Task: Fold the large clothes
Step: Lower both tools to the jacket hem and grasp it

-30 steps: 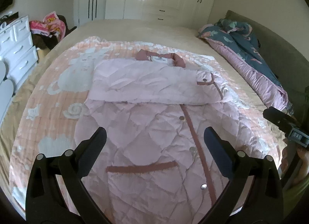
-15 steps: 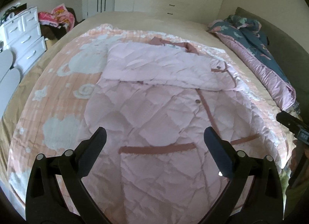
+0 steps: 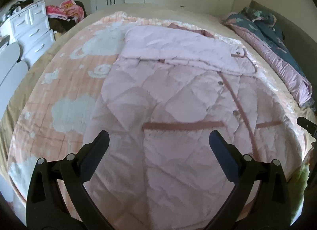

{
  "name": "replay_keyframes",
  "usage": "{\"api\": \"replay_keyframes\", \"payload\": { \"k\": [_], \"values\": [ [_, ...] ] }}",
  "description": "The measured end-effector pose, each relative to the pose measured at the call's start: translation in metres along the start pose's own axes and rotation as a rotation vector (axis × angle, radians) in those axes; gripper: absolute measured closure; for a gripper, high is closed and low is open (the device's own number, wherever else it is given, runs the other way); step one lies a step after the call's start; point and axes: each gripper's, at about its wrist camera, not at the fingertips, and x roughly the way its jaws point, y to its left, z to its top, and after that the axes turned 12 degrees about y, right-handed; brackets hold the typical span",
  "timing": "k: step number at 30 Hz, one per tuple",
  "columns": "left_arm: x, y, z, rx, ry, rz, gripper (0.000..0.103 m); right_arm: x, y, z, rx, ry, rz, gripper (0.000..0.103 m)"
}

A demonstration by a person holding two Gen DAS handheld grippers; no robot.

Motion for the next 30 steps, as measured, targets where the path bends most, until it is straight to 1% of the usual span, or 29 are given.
{"api": "replay_keyframes", "payload": {
  "k": [13,25,29,30],
  "values": [
    [0.016,0.029,-0.032,-0.020,0.045,0.063,0.008,0.025,-0.032,-0.049,0.035,0.120,-0.039,0.004],
    [0.024,0.056,-0.059,-0.064,0.095,0.076,0.008,0.023,-0.039,-0.066,0.033,0.139,-0.040,0.004],
    [0.025,0.063,-0.066,-0.088,0.103,0.062,0.008,0.021,-0.043,-0.075,0.041,0.148,-0.033,0.004],
    [0.025,0.064,-0.067,-0.089,0.105,0.059,0.008,0.021,-0.047,-0.079,0.054,0.164,-0.019,0.004]
  ]
}}
